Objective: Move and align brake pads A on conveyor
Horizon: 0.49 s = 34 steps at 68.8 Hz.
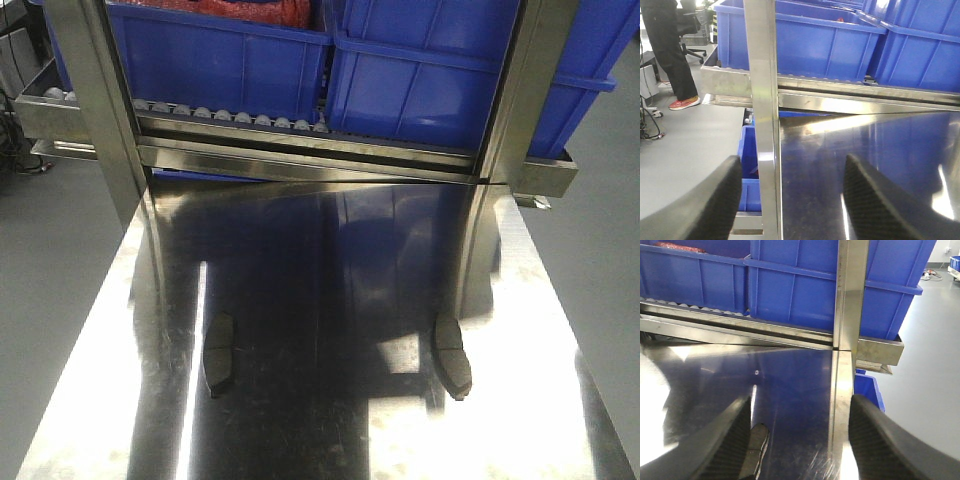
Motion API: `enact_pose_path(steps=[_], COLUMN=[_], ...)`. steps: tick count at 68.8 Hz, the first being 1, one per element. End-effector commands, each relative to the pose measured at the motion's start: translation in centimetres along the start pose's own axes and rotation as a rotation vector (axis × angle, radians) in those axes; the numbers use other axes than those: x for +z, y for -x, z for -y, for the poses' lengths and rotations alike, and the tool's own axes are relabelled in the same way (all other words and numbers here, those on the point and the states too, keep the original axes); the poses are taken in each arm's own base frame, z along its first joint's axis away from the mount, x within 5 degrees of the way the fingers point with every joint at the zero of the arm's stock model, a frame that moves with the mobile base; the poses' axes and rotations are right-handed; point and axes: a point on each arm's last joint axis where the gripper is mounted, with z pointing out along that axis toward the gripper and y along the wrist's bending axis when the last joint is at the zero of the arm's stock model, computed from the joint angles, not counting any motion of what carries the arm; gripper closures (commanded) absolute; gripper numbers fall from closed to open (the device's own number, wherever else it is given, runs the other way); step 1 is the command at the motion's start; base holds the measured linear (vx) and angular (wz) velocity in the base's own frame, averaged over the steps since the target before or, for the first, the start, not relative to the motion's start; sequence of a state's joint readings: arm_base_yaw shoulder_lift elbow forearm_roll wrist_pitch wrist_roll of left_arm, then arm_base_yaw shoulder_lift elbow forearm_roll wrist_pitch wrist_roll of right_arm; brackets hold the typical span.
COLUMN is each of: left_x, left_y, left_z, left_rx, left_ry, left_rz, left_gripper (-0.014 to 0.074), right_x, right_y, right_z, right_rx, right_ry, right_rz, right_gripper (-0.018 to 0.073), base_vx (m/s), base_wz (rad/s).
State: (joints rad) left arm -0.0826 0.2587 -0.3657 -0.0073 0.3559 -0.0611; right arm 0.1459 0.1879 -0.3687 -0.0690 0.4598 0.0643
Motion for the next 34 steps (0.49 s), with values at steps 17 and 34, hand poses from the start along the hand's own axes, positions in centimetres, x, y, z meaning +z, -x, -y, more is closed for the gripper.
enact_pose_path(steps=[17, 34], left_x=[-0.1, -0.1], left_y=[1.46, 1.46], left_z=[0.11, 0.11], left_rx=[-0.01, -0.01], left_ry=[-0.008, -0.008], left_rz=[0.082, 0.082], left_gripper=[0.0174, 0.0174], right_x=[-0.21, -0.21], right_y=[1.43, 1.43], right_z=[0.0, 0.0], right_rx=[-0.01, -0.01], right_ry=[-0.001, -0.001], right_rz=[0.086, 0.086], right_gripper=[0.0136, 0.0136], base_vx=[-0.03, -0.04], base_wz=[-0.08, -0.06])
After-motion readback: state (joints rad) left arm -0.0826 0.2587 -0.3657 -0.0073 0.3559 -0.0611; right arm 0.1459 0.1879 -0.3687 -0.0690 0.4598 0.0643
